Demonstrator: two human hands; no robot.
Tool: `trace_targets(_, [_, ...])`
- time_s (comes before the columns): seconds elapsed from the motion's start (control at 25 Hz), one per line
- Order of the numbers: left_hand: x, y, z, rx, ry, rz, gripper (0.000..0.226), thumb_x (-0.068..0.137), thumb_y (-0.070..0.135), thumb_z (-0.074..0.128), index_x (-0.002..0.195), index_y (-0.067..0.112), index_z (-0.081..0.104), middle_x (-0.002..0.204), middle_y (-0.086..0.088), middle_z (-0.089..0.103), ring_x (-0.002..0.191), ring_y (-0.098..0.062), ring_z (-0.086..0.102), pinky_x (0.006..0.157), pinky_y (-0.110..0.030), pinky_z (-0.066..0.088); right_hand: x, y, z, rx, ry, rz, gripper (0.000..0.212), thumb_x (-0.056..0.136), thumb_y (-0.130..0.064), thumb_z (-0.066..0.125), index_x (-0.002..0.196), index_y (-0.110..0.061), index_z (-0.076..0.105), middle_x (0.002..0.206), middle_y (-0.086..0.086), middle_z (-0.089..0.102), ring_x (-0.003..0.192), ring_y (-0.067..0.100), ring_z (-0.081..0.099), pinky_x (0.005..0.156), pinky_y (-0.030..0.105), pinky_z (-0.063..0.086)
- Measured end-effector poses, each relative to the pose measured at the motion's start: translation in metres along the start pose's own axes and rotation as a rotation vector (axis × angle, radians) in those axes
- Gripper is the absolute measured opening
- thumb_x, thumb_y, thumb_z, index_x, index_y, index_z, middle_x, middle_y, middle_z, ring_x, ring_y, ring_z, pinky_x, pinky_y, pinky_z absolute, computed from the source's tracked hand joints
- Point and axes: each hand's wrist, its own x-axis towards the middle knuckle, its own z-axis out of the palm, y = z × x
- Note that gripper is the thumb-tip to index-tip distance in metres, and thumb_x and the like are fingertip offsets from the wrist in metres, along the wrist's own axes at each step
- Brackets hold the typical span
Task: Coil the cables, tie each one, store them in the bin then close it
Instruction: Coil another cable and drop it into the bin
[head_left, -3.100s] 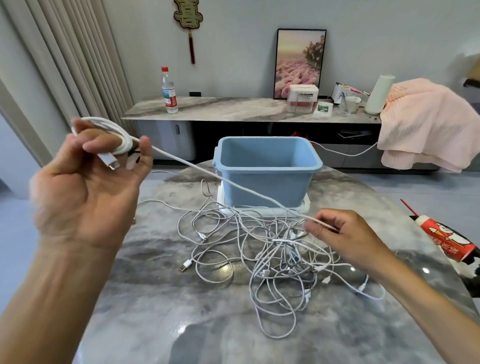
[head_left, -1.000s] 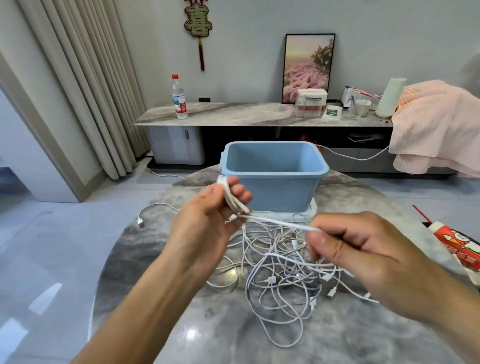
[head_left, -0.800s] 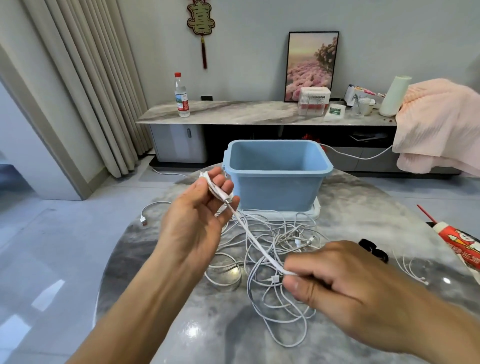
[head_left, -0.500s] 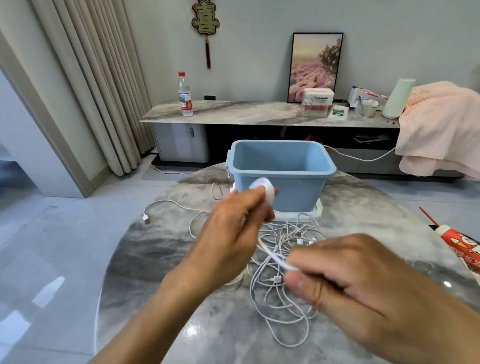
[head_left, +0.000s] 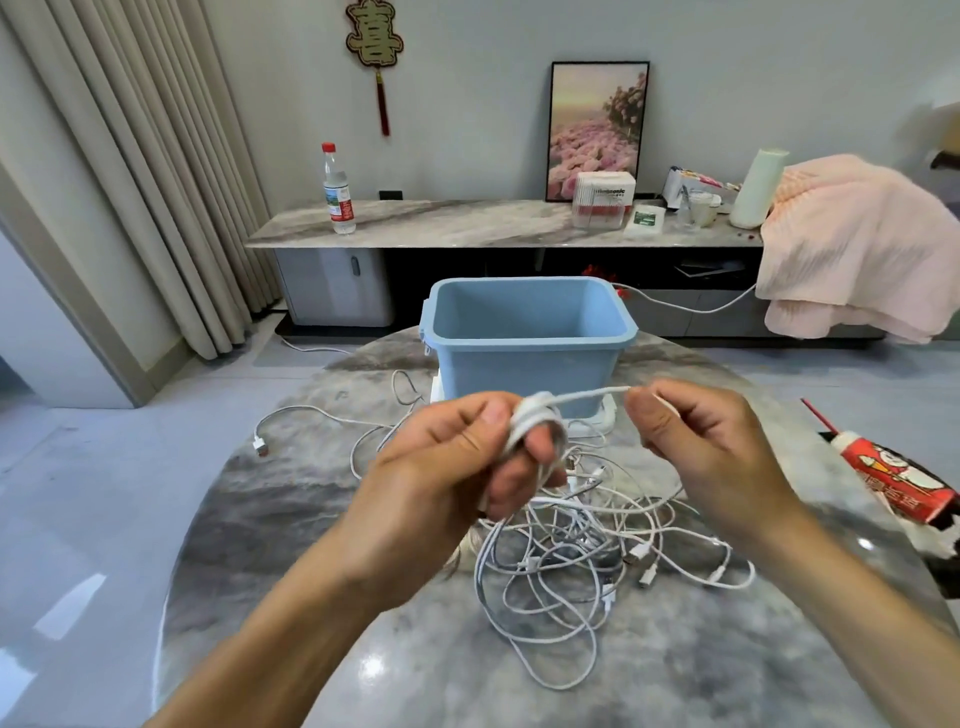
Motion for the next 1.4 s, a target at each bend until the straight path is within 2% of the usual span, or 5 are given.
trace_targets(0.28, [0.004, 0.009, -0.013, -0.427, 0.285, 0.050, 0.032, 0.098, 0.016, 0.038, 0.096, 0.007, 0.069, 0.072, 0.000, 0.051, 0.064, -0.012, 0.052, 0.107, -0.041, 0.038, -0.025, 0.004, 0.049, -0.072, -0.234, 0.226, 0.054, 0.092, -0.059, 0.044, 0.062, -0.016, 0.052, 0.053, -0.005, 0.048, 0.052, 0.007, 0.043, 0.054, 0.026, 0.034])
trace_targets(0.48, [0.009, -0.010, -0.031, 0.155, 0.571, 0.128, 0.024, 0.101, 0.013, 0.045, 0.102, 0.005, 0.068, 0.077, -0.002, 0.068, 0.076, -0.014, 0.067, 0.083, -0.031, 0.048, -0.048, -0.057, 0.087, -0.421, -0.489, 0.168, 0.026, 0.104, -0.045, 0.031, 0.087, -0.029, 0.041, 0.082, -0.005, 0.059, 0.081, 0.016, 0.056, 0.077, 0.039, 0.044])
trace_targets(0.64, [0.004, -0.022, -0.021, 0.912, 0.354, 0.254, 0.021, 0.098, 0.020, 0.051, 0.091, 0.011, 0.069, 0.086, 0.004, 0.069, 0.087, -0.007, 0.065, 0.083, -0.030, 0.048, -0.034, -0.074, 0.060, -0.640, -0.316, -0.145, 0.028, 0.097, -0.045, 0.038, 0.074, -0.030, 0.037, 0.059, -0.008, 0.043, 0.059, 0.016, 0.041, 0.058, 0.037, 0.037])
trace_targets(1.12, [-0.001, -0.019, 0.001, 0.714, -0.123, 0.017, 0.034, 0.102, 0.027, 0.040, 0.086, 0.004, 0.059, 0.073, 0.006, 0.054, 0.072, -0.006, 0.049, 0.069, -0.018, 0.038, -0.005, -0.045, 0.005, -0.592, -0.119, -0.626, 0.021, 0.090, -0.031, 0.072, 0.077, -0.015, 0.075, 0.066, -0.005, 0.064, 0.058, 0.015, 0.058, 0.054, 0.035, 0.048])
trace_targets(1.4, [0.001, -0.014, 0.007, 0.374, -0.073, 0.069, 0.028, 0.099, 0.013, 0.043, 0.102, -0.004, 0.066, 0.070, -0.007, 0.056, 0.068, -0.014, 0.052, 0.067, -0.021, 0.042, 0.005, -0.035, -0.002, -0.182, -0.030, -0.335, 0.031, 0.082, -0.043, 0.073, 0.076, -0.013, 0.075, 0.062, 0.005, 0.067, 0.055, 0.027, 0.060, 0.051, 0.041, 0.044])
